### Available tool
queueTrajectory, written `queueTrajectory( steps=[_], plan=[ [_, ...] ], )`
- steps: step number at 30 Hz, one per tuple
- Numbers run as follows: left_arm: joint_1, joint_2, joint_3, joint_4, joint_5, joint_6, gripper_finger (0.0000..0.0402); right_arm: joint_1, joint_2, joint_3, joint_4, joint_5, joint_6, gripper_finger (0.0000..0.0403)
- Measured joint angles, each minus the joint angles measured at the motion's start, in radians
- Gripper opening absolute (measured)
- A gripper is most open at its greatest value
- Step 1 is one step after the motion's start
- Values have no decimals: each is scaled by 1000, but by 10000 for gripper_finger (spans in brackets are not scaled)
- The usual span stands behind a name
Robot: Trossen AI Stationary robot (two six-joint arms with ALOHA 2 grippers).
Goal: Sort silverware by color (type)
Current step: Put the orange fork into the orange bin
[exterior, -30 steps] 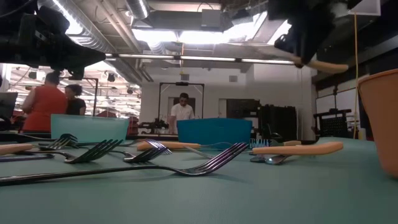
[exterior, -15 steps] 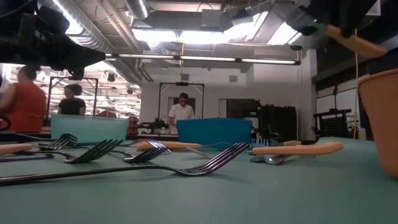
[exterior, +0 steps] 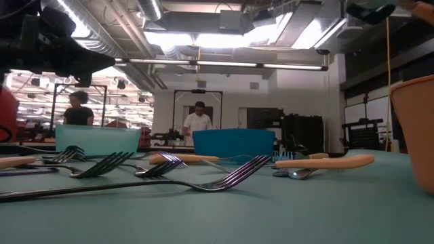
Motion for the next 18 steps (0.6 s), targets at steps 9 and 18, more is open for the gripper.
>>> queueTrajectory(
  steps=[9, 18],
  plan=[
    [0, 0, 0, 0, 0, 0, 0, 105, 0, 0, 0, 75, 128, 35],
    [0, 0, 0, 0, 1, -1, 0, 164, 11, 0, -1, 77, 134, 35]
  ],
)
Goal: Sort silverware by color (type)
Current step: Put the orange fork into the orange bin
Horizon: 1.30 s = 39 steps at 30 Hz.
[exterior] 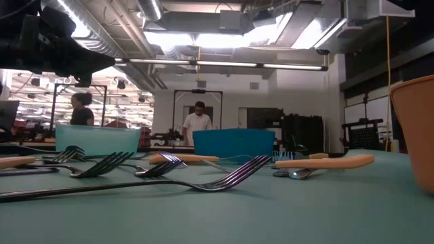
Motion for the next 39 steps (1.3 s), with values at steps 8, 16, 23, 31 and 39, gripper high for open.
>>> queueTrajectory(
  steps=[8, 16, 23, 31, 39],
  plan=[
    [0, 0, 0, 0, 2, -1, 0, 44, 101, 0, 0, 2, 0, 35],
    [0, 0, 0, 0, 2, -2, 0, 41, 214, 0, -30, 0, -3, 35],
    [0, 0, 0, 0, 2, -2, 0, 41, 242, -40, -47, 0, -3, 35],
    [0, 0, 0, 0, 2, -5, 0, 41, 243, -164, 65, -5, -3, 35],
    [0, 0, 0, 0, 2, -5, 0, 41, 243, -223, 233, -20, -3, 35]
  ],
)
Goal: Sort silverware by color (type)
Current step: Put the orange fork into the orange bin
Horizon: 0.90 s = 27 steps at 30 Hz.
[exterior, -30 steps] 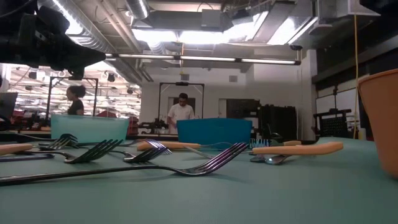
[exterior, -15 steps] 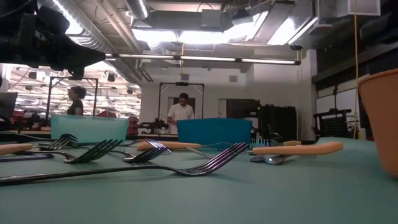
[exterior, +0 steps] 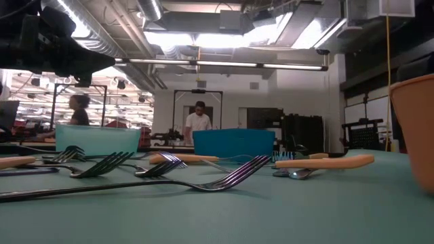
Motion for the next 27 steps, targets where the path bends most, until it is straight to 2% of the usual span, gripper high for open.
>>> queueTrajectory(
  steps=[9, 18, 27],
  plan=[
    [0, 0, 0, 0, 0, 1, 0, 0, -1, -61, 110, -2, 0, 35],
    [0, 0, 0, 0, 0, 4, 0, 0, -2, -71, 104, -2, 0, 36],
    [0, 0, 0, 0, 0, 4, 0, 0, -1, -72, 101, -3, 0, 103]
  ],
)
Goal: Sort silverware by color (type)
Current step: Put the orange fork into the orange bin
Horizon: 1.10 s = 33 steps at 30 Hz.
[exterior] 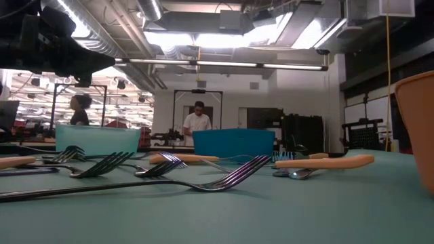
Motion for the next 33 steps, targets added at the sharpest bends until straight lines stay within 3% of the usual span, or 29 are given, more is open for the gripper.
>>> queueTrajectory(
  steps=[6, 26, 33],
  plan=[
    [0, 0, 0, 0, 0, 0, 0, 0, 0, 0, 0, 0, 0, 128],
    [0, 0, 0, 0, 0, -1, 0, 0, 0, 27, -10, -68, 0, 127],
    [0, 0, 0, 0, 0, -2, 0, 0, 0, 90, -119, -42, -4, 127]
  ],
)
